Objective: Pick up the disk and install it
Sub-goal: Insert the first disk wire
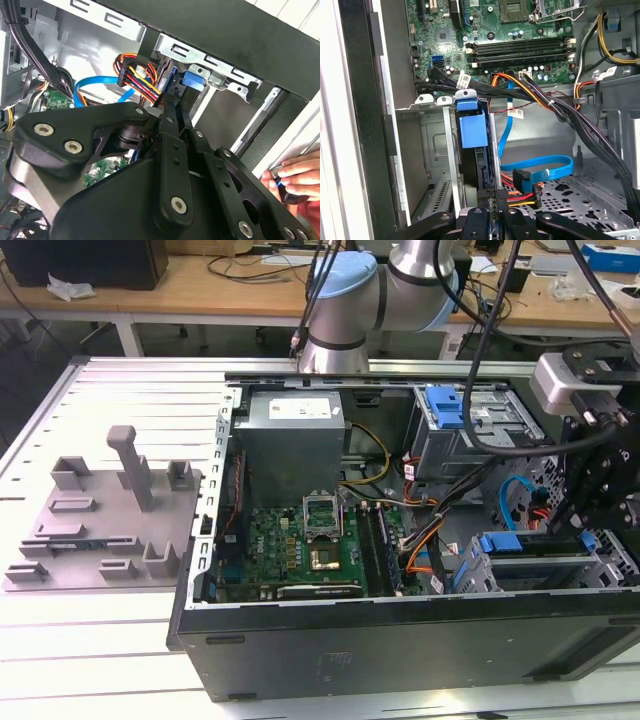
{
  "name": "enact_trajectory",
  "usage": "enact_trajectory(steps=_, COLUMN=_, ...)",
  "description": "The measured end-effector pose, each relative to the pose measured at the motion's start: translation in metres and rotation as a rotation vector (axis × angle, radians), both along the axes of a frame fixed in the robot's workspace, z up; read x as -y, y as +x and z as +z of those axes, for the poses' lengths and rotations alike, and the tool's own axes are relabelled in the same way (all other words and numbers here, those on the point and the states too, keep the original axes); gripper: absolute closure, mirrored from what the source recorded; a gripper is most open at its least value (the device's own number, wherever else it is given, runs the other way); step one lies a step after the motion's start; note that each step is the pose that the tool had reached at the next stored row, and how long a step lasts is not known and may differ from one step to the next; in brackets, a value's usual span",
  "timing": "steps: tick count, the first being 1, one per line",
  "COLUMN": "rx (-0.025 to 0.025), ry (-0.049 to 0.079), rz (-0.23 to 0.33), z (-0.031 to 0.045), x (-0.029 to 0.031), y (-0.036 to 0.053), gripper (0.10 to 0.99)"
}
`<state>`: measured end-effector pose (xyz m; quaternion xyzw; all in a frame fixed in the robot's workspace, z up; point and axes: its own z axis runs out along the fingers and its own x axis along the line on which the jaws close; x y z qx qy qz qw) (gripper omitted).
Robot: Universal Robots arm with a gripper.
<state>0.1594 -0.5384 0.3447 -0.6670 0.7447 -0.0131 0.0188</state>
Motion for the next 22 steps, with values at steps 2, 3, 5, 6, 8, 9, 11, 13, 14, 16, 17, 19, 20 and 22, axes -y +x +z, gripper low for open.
enact_trajectory(steps=2, rx=0.0001, ry=0.000, rz=0.000, z=-0.0009, x=0.0001, y=0.0000, gripper=0.918)
enact_trajectory(steps=3, rx=0.0001, ry=0.000, rz=0.000, z=-0.0012, x=0.0001, y=0.0000, gripper=0.918)
enact_trajectory(steps=5, rx=0.0000, ry=0.000, rz=0.000, z=-0.0017, x=0.0002, y=0.0000, gripper=0.918)
enact_trajectory(steps=6, rx=0.0000, ry=0.000, rz=0.000, z=-0.0019, x=0.0002, y=0.0001, gripper=0.918)
enact_trajectory(steps=8, rx=0.0000, ry=0.000, rz=0.000, z=-0.0022, x=0.0002, y=0.0004, gripper=0.918)
enact_trajectory(steps=9, rx=0.0000, ry=0.000, rz=0.000, z=-0.0024, x=0.0002, y=0.0006, gripper=0.918)
enact_trajectory(steps=11, rx=0.0001, ry=0.000, rz=0.000, z=-0.0033, x=0.0002, y=0.0009, gripper=0.918)
enact_trajectory(steps=13, rx=0.0000, ry=0.000, rz=0.000, z=-0.0046, x=0.0002, y=0.0010, gripper=0.918)
enact_trajectory(steps=14, rx=0.0000, ry=0.000, rz=0.000, z=-0.0048, x=0.0002, y=0.0010, gripper=0.918)
enact_trajectory(steps=16, rx=0.0000, ry=0.000, rz=0.000, z=-0.0054, x=0.0002, y=0.0010, gripper=0.918)
enact_trajectory(steps=17, rx=0.0001, ry=0.000, rz=0.000, z=-0.0059, x=0.0002, y=0.0010, gripper=0.918)
enact_trajectory(steps=19, rx=0.0001, ry=0.000, rz=0.000, z=-0.0071, x=0.0002, y=0.0010, gripper=0.918)
enact_trajectory(steps=20, rx=0.0001, ry=-0.001, rz=0.000, z=-0.0076, x=0.0003, y=0.0010, gripper=0.918)
enact_trajectory(steps=22, rx=0.0001, ry=0.000, rz=0.000, z=-0.0086, x=0.0003, y=0.0010, gripper=0.918)
